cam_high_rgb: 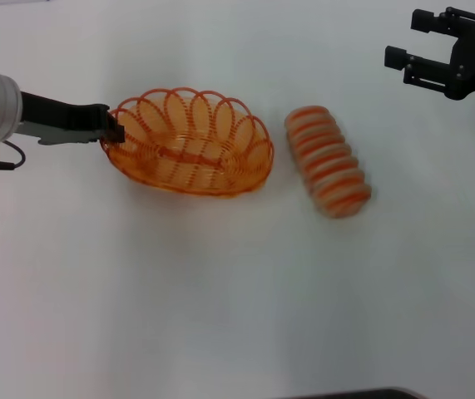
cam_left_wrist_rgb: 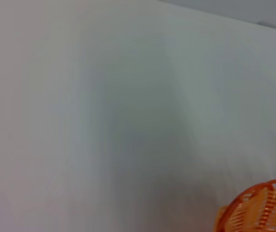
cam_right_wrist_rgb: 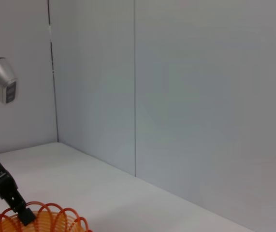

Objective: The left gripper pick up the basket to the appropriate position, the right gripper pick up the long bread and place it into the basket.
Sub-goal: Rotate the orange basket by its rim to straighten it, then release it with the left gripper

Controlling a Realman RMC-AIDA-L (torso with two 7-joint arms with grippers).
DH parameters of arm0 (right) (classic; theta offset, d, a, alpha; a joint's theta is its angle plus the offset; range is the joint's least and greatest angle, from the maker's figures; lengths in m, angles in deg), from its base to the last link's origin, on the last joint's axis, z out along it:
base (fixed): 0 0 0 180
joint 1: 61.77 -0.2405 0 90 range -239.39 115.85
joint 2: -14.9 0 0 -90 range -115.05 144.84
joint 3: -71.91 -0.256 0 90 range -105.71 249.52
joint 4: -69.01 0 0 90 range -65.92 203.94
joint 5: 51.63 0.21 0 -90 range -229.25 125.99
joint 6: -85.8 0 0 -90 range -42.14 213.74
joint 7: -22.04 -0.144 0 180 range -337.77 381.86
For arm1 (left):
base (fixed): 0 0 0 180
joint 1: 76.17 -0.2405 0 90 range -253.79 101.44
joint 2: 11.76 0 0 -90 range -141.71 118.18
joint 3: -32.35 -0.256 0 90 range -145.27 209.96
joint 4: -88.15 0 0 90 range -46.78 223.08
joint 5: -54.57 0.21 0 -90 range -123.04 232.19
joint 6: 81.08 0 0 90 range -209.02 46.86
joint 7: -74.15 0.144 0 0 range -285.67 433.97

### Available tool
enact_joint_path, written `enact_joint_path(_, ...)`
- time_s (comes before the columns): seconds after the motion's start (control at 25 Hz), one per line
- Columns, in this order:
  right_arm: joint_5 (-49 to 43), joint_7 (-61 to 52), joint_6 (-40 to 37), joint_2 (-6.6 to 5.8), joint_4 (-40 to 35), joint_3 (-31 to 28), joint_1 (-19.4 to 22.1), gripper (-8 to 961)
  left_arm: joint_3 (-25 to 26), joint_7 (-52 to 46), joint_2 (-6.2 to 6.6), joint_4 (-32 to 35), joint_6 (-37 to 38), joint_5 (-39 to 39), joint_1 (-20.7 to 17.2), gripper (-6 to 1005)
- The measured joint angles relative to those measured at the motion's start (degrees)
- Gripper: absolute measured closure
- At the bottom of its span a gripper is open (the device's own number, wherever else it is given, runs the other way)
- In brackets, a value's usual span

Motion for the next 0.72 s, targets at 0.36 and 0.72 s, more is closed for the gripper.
enact_joint_path(0.36, 0.01, 0.57, 2.25, 0.0, 1.42, 0.66, -0.52, 239, -2.78, -0.18, 0.0, -2.26, -5.1, -7.09, -3.48, 913)
enact_joint_path(0.72, -0.03, 1.63, 2.55, 0.0, 2.26, 0.78, -1.35, 252, -6.55, -0.39, 0.0, -2.76, -9.54, -11.46, -7.08, 914)
